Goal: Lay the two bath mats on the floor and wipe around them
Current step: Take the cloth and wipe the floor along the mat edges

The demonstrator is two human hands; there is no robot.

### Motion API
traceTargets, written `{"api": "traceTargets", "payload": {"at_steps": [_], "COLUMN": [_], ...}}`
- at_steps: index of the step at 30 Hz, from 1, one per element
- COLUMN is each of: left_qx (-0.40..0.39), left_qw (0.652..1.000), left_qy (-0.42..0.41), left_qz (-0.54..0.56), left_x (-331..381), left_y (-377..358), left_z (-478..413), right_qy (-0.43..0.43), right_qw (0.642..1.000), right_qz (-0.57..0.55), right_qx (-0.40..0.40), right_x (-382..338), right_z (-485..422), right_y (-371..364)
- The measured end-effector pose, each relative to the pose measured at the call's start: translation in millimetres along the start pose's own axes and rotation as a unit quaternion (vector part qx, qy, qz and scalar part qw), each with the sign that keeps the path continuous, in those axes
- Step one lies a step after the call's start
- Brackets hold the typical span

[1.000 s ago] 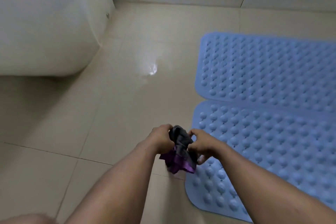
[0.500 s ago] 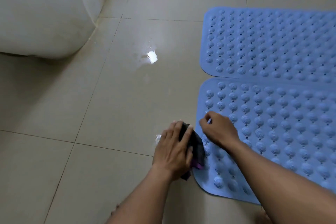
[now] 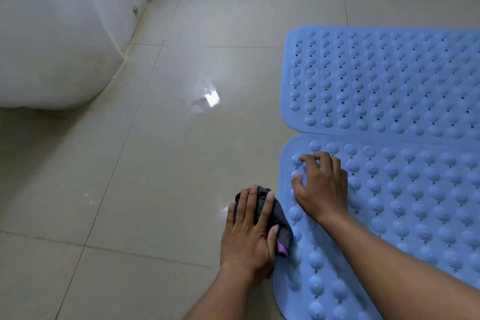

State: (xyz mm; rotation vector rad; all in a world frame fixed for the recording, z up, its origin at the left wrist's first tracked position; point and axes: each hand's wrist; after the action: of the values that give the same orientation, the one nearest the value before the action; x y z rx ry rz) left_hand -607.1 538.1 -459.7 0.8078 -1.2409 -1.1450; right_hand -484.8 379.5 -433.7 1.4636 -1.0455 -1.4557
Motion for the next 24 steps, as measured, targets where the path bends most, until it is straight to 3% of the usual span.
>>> {"api": "traceTargets", "payload": {"at_steps": [6,10,14,20,24], "left_qx": [0.037,0.011,0.008,0.006,0.006], "left_qw": [0.999,1.000,0.998,1.000,0.999], "left_qy": [0.028,0.015,0.061,0.023,0.031], "left_qz": [0.016,0.025,0.025,-0.003,-0.008], "left_x": [-10.6,-11.8,-10.7,-25.2,-29.8], "left_y": [17.4,40.0,57.2,67.8,77.4], "left_z": [-107.7,-172.5,-240.9,-283.1,-311.8], "right_qy": [-0.008,-0.004,-0.012,-0.052,-0.019], "right_qw": [1.000,1.000,1.000,0.997,0.995], "right_qz": [-0.003,-0.008,0.006,0.056,0.084], "right_qx": [0.001,0.015,0.026,-0.014,0.040], "right_x": [3.7,9.6,20.9,42.7,47.8], "right_z": [-87.9,-142.0,-204.4,-268.5,-261.9], "right_y": [-3.0,-8.1,-14.7,-14.4,-26.7]}}
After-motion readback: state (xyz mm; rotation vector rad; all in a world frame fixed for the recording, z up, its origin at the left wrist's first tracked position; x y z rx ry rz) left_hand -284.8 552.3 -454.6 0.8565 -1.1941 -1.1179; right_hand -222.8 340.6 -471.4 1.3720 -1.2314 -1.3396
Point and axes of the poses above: each hand's wrist, its own z-axis away from the middle knuckle, its own y-axis out of the back of the hand, x = y × z, and after that the axes turned 4 degrees about -y, right-handed
